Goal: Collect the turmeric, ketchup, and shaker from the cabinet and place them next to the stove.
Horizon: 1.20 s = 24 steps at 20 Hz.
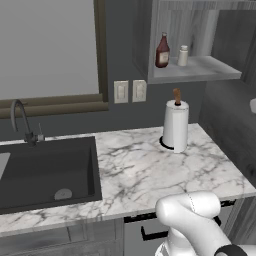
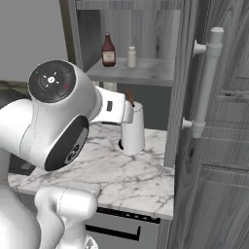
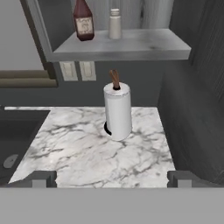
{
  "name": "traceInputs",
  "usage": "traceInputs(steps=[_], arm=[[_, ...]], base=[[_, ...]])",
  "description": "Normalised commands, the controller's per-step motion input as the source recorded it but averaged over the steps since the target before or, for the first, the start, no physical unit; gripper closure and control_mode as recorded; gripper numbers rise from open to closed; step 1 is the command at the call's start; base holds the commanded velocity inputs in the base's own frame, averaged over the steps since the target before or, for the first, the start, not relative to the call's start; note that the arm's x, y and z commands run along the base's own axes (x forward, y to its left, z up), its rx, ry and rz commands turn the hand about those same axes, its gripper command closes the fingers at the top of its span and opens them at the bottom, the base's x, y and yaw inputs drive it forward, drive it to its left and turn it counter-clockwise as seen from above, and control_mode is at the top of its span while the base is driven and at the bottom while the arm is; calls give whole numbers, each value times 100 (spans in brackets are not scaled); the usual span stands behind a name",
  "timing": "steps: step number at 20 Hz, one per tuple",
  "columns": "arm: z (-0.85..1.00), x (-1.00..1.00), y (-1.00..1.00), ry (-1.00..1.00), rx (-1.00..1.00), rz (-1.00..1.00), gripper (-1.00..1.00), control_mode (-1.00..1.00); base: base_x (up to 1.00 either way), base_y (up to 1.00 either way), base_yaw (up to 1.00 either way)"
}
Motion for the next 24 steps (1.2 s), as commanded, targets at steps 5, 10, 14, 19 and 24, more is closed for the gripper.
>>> traceInputs(steps=[5,10,14,19,24], arm=[[33,45,-3,-3,0,1,-100,-100],[39,44,0,-4,0,2,-100,-100],[32,36,-1,-6,0,2,-100,-100],[25,33,-5,-8,0,2,-100,-100],[16,29,-11,-11,0,2,-100,-100]], base=[[0,0,0],[0,0,0],[0,0,0],[0,0,0],[0,0,0]])
